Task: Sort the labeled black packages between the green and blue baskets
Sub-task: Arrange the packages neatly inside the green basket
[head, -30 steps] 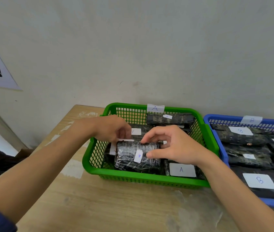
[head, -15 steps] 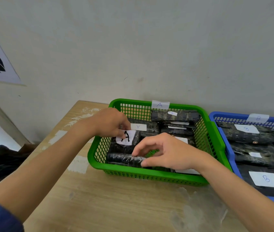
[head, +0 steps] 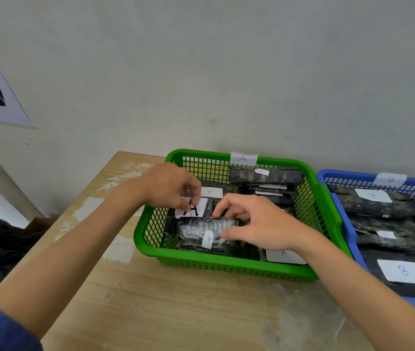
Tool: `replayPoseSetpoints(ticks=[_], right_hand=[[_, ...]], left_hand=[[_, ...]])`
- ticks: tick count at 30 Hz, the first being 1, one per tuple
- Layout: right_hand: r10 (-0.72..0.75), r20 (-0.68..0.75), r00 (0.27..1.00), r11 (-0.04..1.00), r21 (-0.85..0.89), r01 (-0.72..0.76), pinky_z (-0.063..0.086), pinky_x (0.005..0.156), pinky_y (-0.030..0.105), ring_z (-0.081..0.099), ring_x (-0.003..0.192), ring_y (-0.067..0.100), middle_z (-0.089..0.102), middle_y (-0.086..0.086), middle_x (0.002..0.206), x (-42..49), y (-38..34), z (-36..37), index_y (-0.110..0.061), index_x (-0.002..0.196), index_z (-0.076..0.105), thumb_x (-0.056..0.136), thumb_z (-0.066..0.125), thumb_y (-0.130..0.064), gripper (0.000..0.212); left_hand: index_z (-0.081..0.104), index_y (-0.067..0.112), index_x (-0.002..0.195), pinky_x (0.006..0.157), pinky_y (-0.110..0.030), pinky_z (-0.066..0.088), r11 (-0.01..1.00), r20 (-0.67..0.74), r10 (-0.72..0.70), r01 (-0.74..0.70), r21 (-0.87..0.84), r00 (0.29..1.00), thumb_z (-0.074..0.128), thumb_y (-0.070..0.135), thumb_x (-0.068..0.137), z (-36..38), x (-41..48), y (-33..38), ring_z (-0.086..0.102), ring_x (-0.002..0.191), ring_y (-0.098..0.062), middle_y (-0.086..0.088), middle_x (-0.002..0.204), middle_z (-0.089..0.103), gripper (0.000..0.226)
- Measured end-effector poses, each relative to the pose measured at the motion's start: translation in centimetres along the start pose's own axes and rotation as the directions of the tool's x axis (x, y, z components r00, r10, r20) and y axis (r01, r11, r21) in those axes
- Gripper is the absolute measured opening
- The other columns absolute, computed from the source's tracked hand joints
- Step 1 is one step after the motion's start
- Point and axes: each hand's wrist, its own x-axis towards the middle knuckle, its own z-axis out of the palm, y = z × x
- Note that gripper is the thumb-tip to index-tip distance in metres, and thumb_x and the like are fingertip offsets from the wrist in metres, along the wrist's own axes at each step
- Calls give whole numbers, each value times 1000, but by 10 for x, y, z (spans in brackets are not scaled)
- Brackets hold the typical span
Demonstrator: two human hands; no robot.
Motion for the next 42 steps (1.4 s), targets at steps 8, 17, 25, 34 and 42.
replayPoseSetpoints(ticks=[8,17,25,34,42], right_hand=[[69,-285,956,922,383,47,56,75,22,69,96,5,74,-14,107,1,0,-28,-39,101,78,83,65,-19,29],[226,-237,945,967,172,-188,50,89,30,69,95,3,75,-11,98,23,1,-34,-34,96,77,79,88,-28,21],[159,-166,973,987,24,-157,54,97,42,68,97,7,73,-9,101,24,9,-8,-30,95,70,76,89,-41,29],[77,-218,973,986,-130,-107,52,92,30,68,102,2,76,-14,99,21,5,-2,-32,93,70,79,84,-48,25],[28,-202,979,942,-323,-93,55,89,34,69,99,8,77,-14,96,15,-6,-14,-34,93,79,82,84,-37,13]], left_hand=[[71,40,84,63,-25,40,1000,26,11,-11,8,1000,84,48,71,-1,0,1,62,76,-2,14,82,71,20],[63,42,88,76,-29,40,997,120,75,-71,-38,990,78,78,50,-6,1,-2,65,88,1,22,88,70,55],[50,48,102,90,-36,35,987,236,58,-92,135,970,76,81,45,-6,4,4,61,83,-2,22,88,64,71],[51,43,120,90,-38,41,1000,202,17,-22,22,979,64,92,55,-8,3,19,56,99,-7,21,107,57,82],[45,36,126,91,-36,36,995,-1,-34,34,91,999,38,104,54,35,-8,49,33,106,-12,12,112,39,99]])
